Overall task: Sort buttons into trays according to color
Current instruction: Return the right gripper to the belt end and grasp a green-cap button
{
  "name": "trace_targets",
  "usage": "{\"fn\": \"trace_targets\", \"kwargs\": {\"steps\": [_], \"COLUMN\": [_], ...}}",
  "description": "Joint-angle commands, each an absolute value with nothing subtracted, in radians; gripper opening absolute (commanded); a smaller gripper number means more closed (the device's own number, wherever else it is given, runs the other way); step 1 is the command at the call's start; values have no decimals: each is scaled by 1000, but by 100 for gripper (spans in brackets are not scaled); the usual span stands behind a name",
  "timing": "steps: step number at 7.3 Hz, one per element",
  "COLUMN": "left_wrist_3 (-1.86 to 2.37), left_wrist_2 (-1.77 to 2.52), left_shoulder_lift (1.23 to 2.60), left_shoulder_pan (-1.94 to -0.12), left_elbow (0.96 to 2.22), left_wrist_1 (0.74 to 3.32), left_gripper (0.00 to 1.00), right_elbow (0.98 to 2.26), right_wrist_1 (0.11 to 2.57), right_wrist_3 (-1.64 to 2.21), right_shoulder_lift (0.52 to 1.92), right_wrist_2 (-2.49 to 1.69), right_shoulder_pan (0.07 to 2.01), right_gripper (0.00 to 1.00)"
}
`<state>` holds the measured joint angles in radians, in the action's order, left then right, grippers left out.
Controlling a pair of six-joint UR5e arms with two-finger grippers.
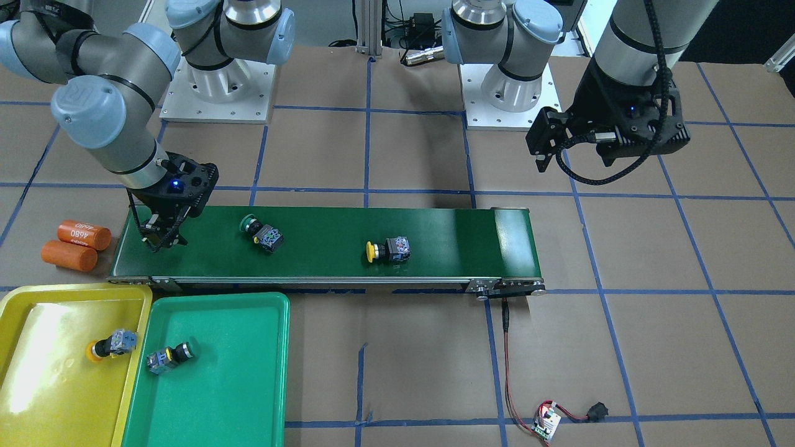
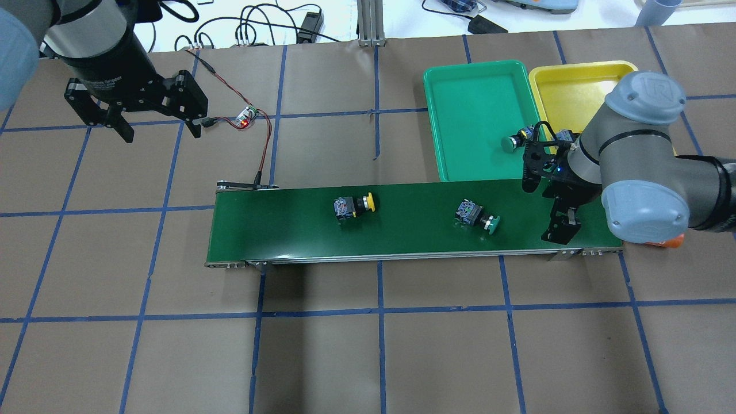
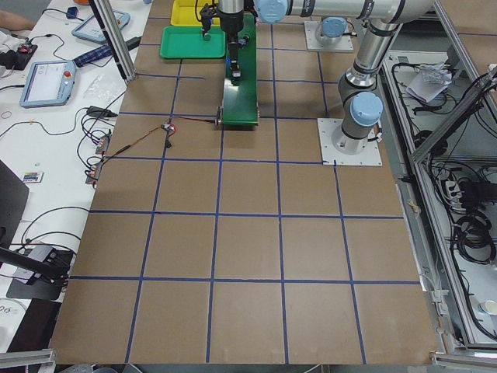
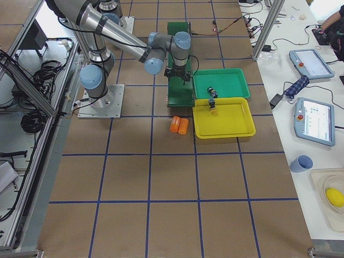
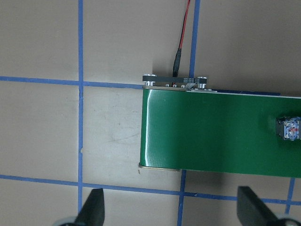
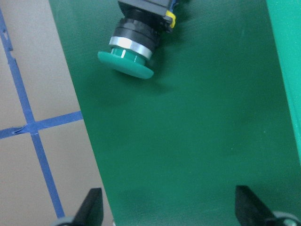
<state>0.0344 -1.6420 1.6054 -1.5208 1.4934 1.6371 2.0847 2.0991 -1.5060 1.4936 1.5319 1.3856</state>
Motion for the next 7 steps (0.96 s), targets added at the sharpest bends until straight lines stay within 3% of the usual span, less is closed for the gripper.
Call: {"fn": "trace_targets", "kwargs": {"steps": [1, 7], "left_wrist_3": [40, 28], "left_wrist_2": [-1644, -1523], "left_shoulder_lift": [1629, 1632], "left_shoulder_pan": [-1522, -1537], "left_elbow": [1460, 1449], "left_wrist_1": [1687, 1690], "left_gripper": [100, 100], "right_elbow": [2080, 2085], "right_wrist_1": [2102, 2121], "right_wrist_3": [-1502, -1471], "right_shoulder_lift": [1491, 1490], "right_wrist_2": [1539, 1523], "right_shoulder_pan": [1388, 1388], "right_gripper": [100, 100]}}
